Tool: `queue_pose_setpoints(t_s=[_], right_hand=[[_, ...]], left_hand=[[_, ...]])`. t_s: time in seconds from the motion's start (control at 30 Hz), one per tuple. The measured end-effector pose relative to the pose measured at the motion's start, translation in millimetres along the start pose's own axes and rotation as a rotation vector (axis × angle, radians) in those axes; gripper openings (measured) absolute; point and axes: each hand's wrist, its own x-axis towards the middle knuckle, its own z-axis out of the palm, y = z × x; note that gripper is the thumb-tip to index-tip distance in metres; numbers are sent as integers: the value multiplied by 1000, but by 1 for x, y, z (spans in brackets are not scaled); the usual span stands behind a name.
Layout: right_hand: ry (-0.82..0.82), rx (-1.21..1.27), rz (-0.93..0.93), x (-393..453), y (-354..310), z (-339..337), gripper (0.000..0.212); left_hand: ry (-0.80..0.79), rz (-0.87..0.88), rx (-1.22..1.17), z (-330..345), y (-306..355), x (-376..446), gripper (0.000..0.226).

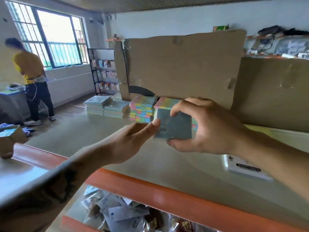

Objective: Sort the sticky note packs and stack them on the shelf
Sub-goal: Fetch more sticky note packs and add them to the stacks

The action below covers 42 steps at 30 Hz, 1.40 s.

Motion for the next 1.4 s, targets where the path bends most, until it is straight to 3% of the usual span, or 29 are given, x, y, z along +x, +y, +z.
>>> queue_pose_setpoints(t_s=[0.1, 0.23, 0.37, 0.5, 0.6, 0.87, 1.07, 1.4], right_hand=[[-26, 0, 49, 32, -5, 16, 62], [-82, -1, 129, 84, -14, 45, 63], [-143, -45, 210, 139, -23, 81, 58], [-248, -131, 274, 187, -26, 118, 57], [-325, -135, 326, 211, -25, 137, 52], [-428, -95, 402, 235, -20, 170, 60], [-445, -43, 408, 236, -17, 172, 46], [-434, -126, 402, 231, -22, 169, 59]], left_hand=[[54, 5, 162, -32, -25, -15, 66], [2, -161, 684, -74, -69, -26, 76], [-83, -301, 834, -109, -105, -35, 92], [-137, -336, 759, -122, -129, -39, 90], [-128, -322, 731, -120, -135, -39, 101], [-109, -302, 734, -118, -139, -38, 85], [-83, -281, 739, -117, -138, -38, 79], [-30, -290, 673, -118, -142, -37, 79]])
